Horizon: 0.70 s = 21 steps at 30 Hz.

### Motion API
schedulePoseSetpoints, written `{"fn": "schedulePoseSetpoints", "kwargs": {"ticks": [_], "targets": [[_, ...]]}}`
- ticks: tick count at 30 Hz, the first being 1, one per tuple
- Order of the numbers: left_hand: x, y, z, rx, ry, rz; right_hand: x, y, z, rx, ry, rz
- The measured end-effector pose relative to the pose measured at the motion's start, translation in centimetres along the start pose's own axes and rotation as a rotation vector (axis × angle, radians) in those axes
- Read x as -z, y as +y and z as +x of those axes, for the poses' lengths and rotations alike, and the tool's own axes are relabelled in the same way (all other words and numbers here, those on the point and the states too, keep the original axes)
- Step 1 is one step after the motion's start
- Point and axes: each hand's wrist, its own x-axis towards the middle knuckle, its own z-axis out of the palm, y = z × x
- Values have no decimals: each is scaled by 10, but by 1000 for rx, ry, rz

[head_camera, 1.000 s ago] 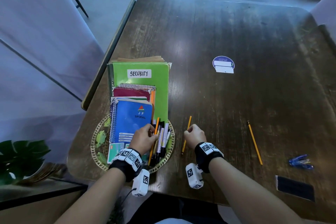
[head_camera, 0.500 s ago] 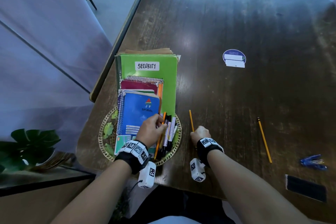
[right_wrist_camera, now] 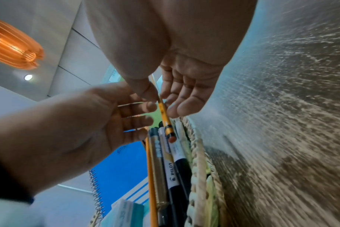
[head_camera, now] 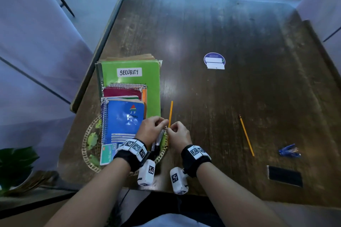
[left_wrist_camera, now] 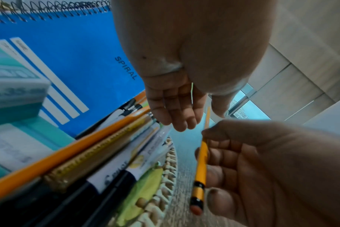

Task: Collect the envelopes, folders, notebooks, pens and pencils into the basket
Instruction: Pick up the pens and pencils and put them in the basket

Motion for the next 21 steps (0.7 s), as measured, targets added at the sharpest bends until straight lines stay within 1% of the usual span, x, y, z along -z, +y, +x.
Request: {"fn": "schedulePoseSetpoints", "kwargs": {"ticks": [4,9,15,19,21], "targets": [[-4,8,3,9,23,21,-4,-4,-10,60,-34,39],[-1,10,6,52,49,70,1,-4,-11,111,-56,5],[8,1,3,101,61,133,22,11,-1,50,-27,-50],[11,-11,-1,151,40,203,46,30,11,-20,-9,-96],[11,-15,-3,148,34,227,62,42,20,-71,5,-114]]}}
